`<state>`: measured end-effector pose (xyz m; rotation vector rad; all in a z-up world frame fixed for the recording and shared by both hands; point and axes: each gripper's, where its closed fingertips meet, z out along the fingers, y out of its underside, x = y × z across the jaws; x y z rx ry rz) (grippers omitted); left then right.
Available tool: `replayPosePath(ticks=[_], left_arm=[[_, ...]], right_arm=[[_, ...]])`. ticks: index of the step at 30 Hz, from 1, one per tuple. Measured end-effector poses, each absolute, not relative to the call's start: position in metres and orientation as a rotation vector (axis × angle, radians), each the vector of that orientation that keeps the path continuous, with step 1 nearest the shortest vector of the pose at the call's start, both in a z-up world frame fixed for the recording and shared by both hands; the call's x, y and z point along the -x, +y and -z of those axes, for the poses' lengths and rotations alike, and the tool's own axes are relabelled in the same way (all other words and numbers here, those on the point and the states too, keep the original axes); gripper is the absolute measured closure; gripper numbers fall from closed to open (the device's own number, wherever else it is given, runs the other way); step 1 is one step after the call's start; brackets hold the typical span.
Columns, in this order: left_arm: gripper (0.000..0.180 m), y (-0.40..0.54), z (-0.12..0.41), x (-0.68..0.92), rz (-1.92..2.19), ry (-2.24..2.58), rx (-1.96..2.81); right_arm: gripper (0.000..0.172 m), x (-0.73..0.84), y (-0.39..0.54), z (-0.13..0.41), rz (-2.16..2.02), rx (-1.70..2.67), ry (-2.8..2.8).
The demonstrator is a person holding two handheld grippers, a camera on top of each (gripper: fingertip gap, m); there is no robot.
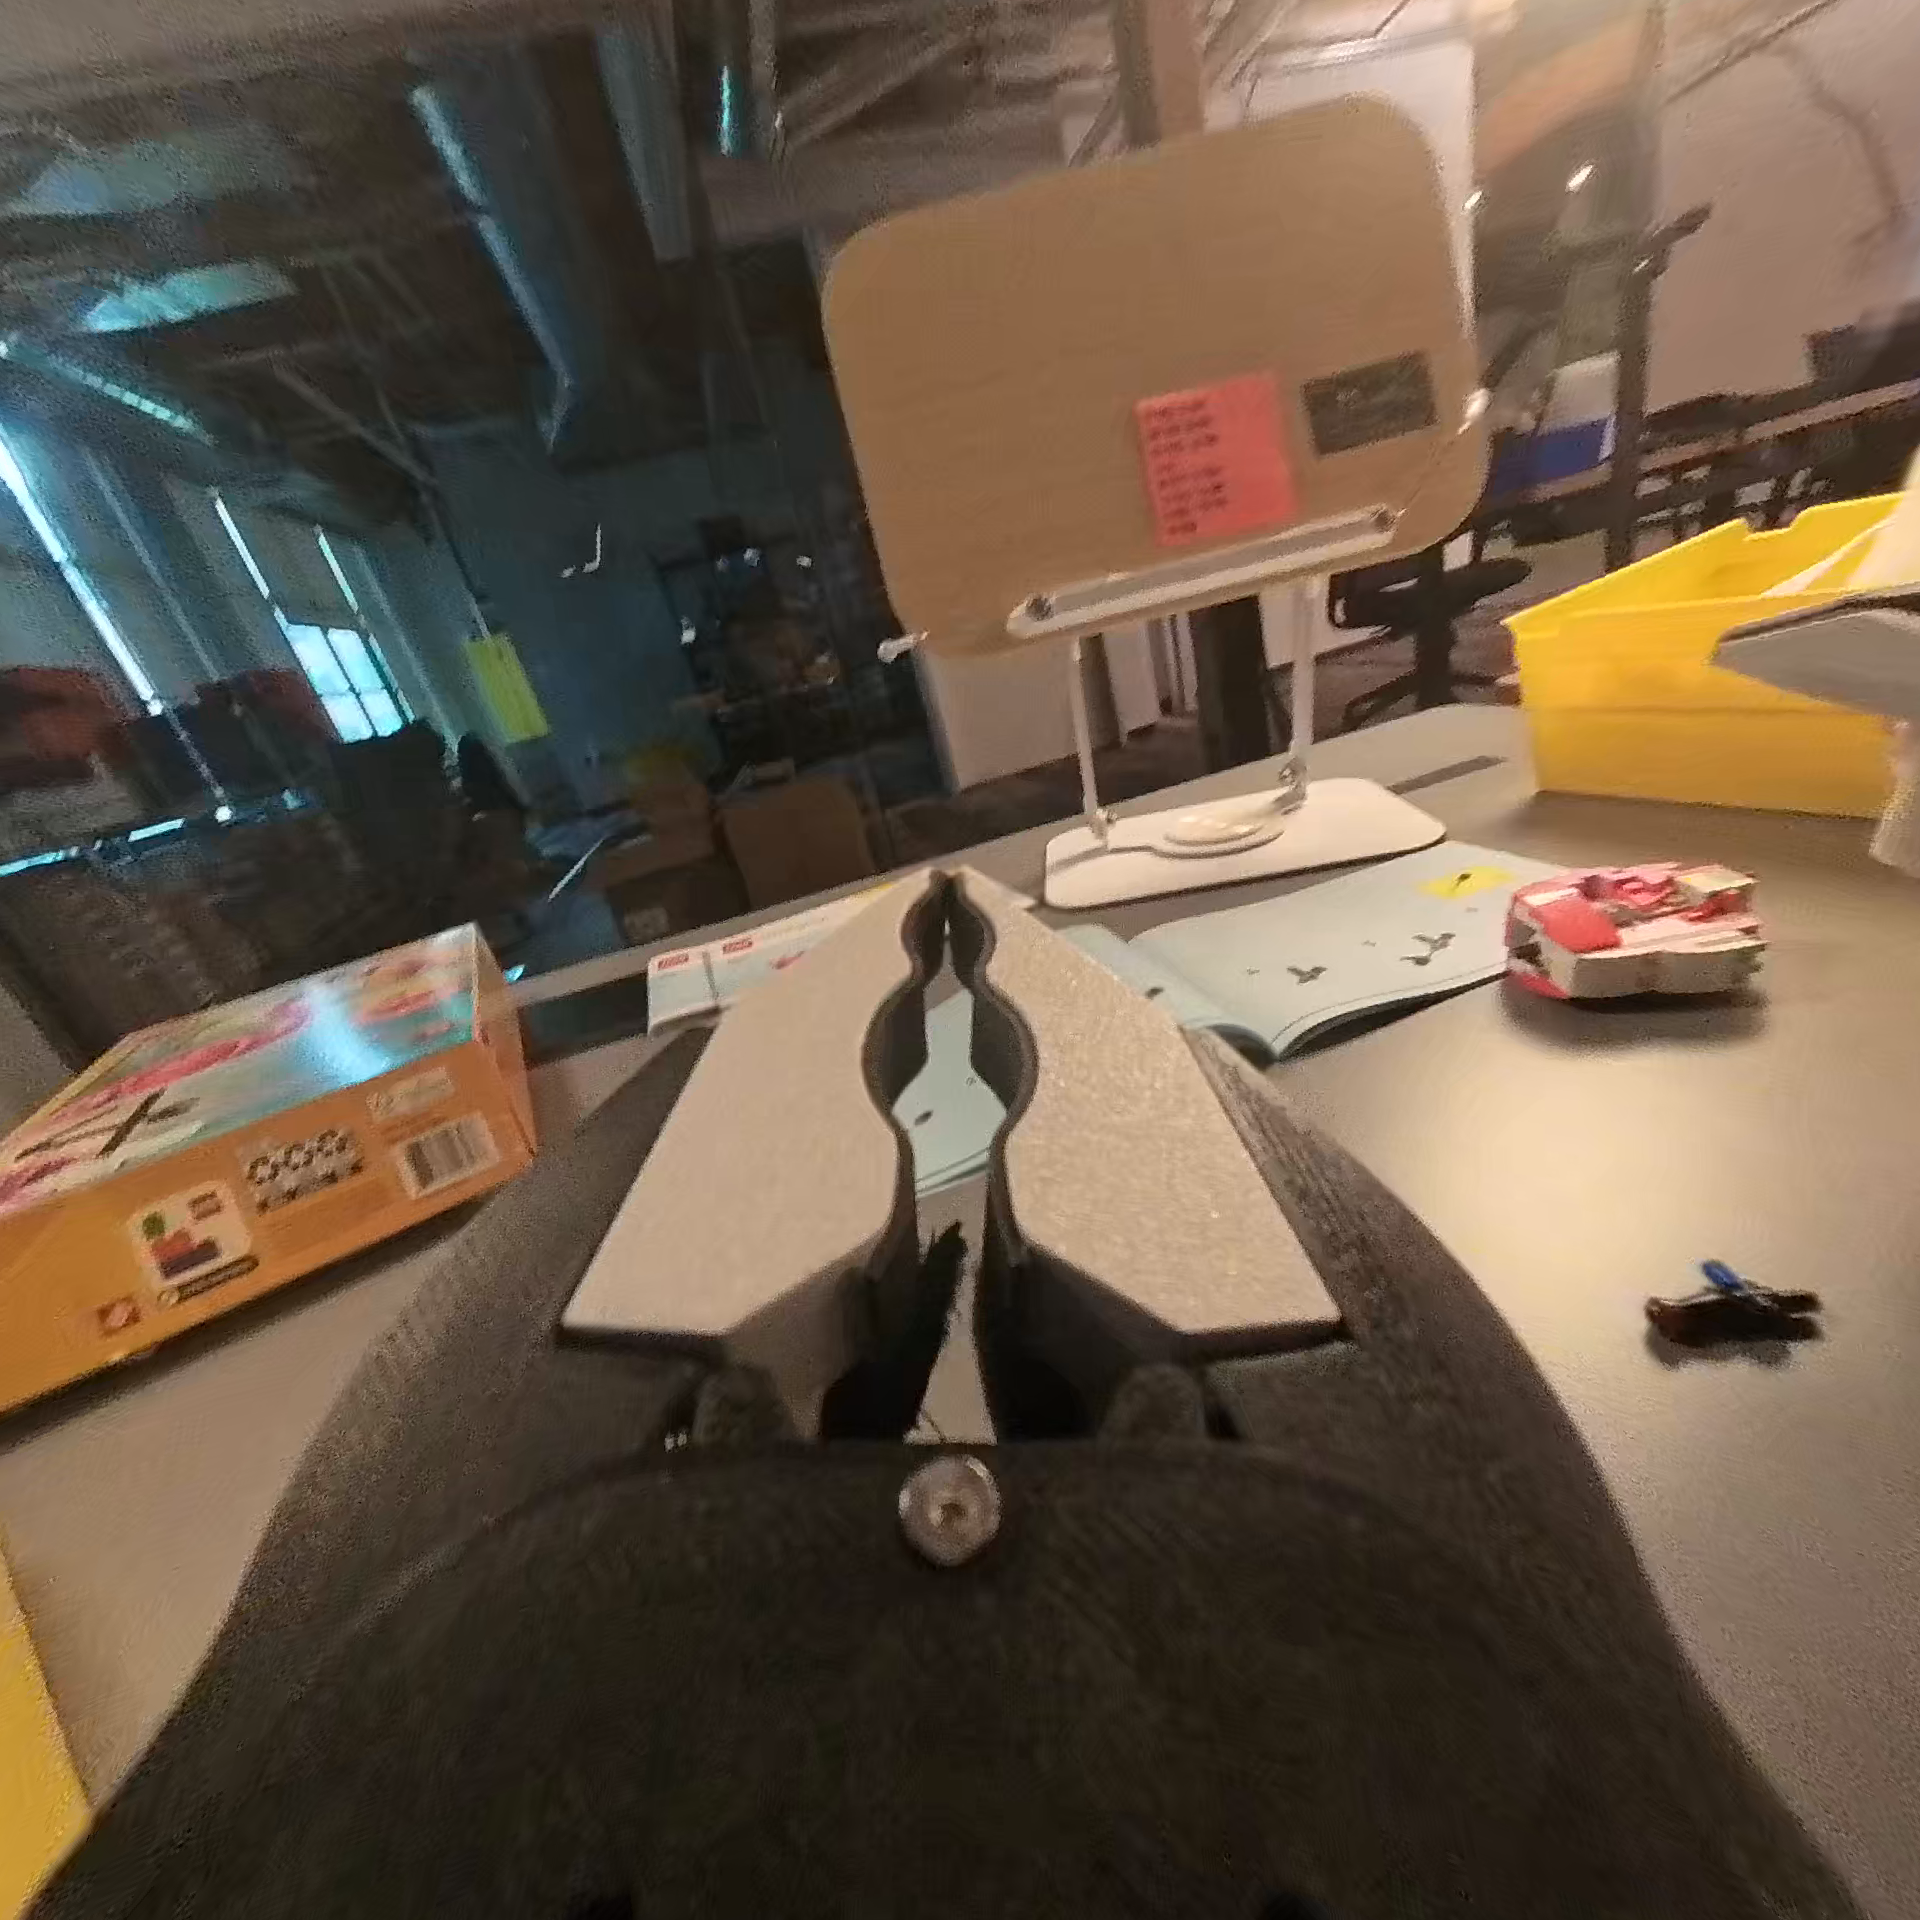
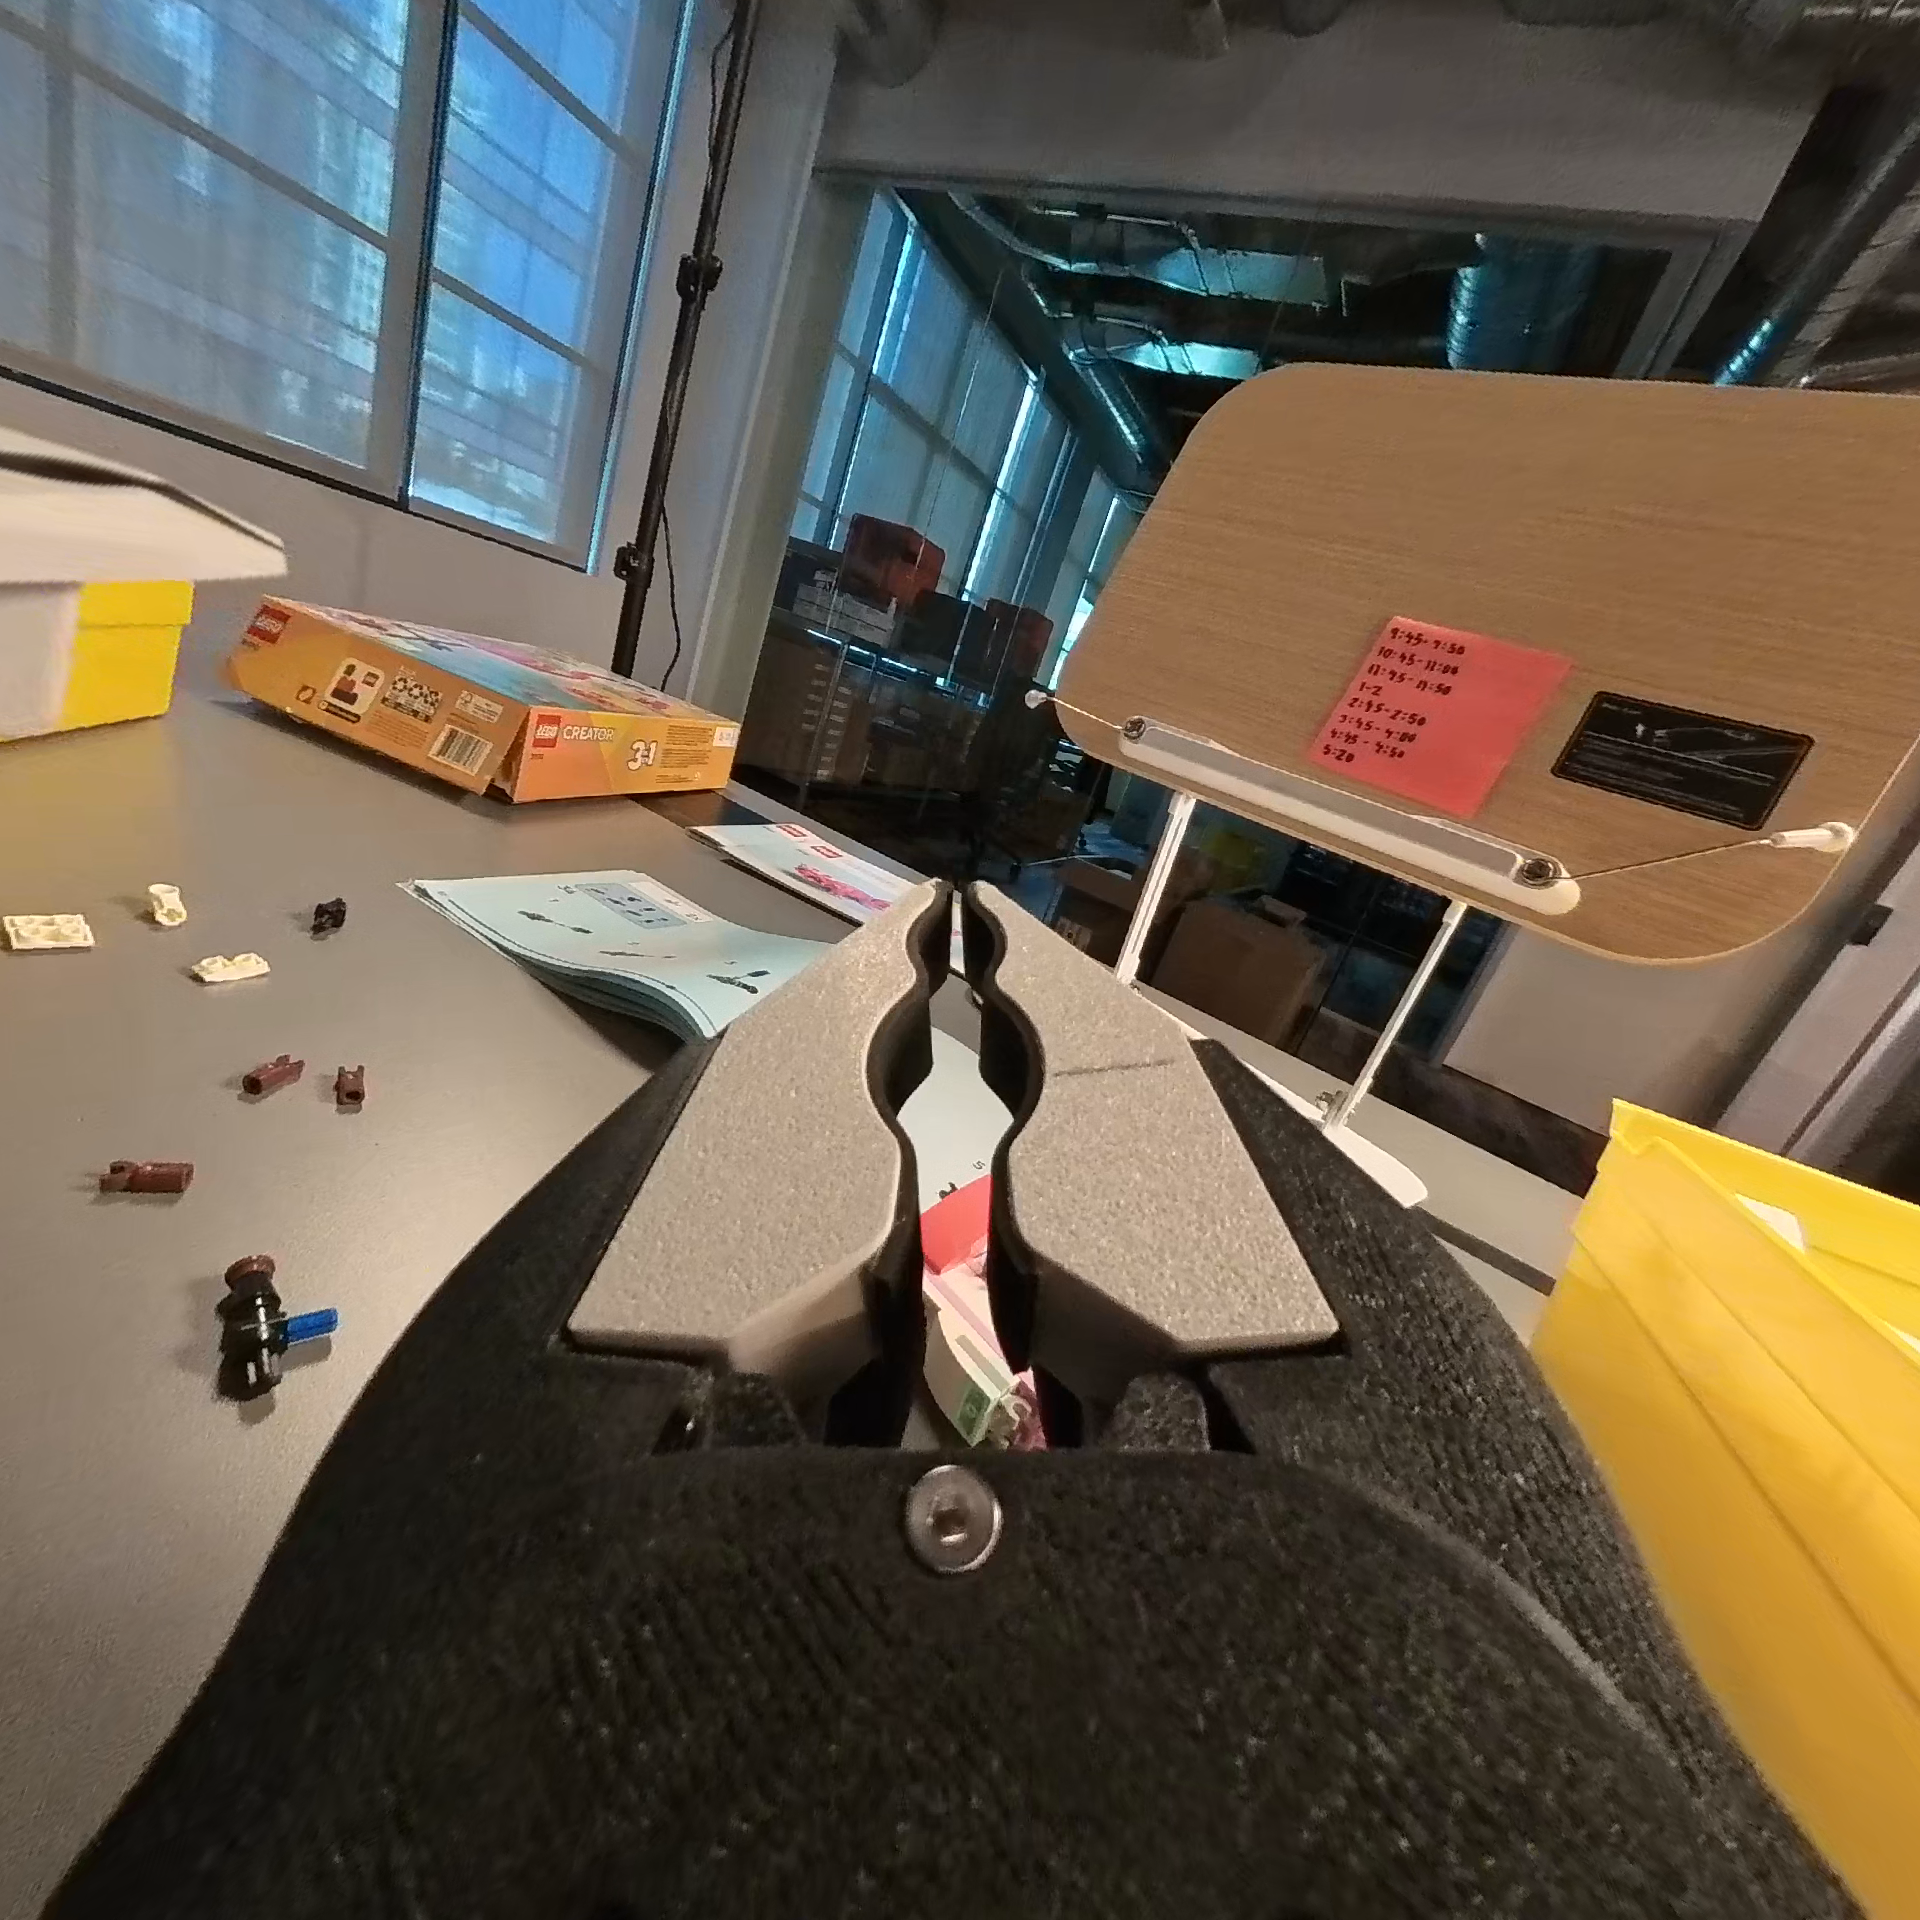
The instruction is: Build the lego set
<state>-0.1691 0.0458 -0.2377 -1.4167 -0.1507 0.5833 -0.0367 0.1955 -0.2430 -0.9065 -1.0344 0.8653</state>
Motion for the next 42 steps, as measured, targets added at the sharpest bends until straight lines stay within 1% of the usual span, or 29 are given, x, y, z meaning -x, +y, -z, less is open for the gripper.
replayPosePath(ticks=[7,11,17,20,23,27,29,35,39,42], left_arm=[[0.18,0.025,0.224,0.194,-0.627,-0.285,1.311],[0.18,0.025,0.238,0.211,-0.699,-0.349,1.38],[0.18,0.019,0.227,0.211,-0.691,-0.341,1.314],[0.18,0.025,0.219,0.191,-0.682,-0.222,1.286],[0.18,0.042,0.219,0.141,-0.695,0.058,1.289],[0.18,0.057,0.228,0.066,-0.908,0.482,1.208],[0.18,0.061,0.235,0.039,-0.912,0.595,1.185],[0.18,0.062,0.244,0.028,-0.797,0.63,1.235],[0.18,0.064,0.254,0.039,-0.681,0.605,1.388],[0.18,0.053,0.241,0.057,-0.675,0.485,1.466]], right_arm=[[0.172,0.038,0.197,0.244,-0.859,0.911,-1.037],[0.172,0.038,0.196,0.245,-0.857,0.912,-1.042],[0.172,0.038,0.197,0.245,-0.853,0.912,-1.043],[0.172,0.038,0.197,0.245,-0.85,0.912,-1.041],[0.172,0.037,0.198,0.245,-0.839,0.911,-1.037],[0.172,0.035,0.202,0.246,-0.796,0.913,-1.029],[0.172,0.033,0.208,0.246,-0.758,0.93,-1.008],[0.172,0.032,0.218,0.251,-0.605,0.95,-1.008],[0.172,0.033,0.224,0.257,-0.478,0.964,-1.029],[0.172,0.031,0.231,0.261,-0.41,0.996,-1.026]])
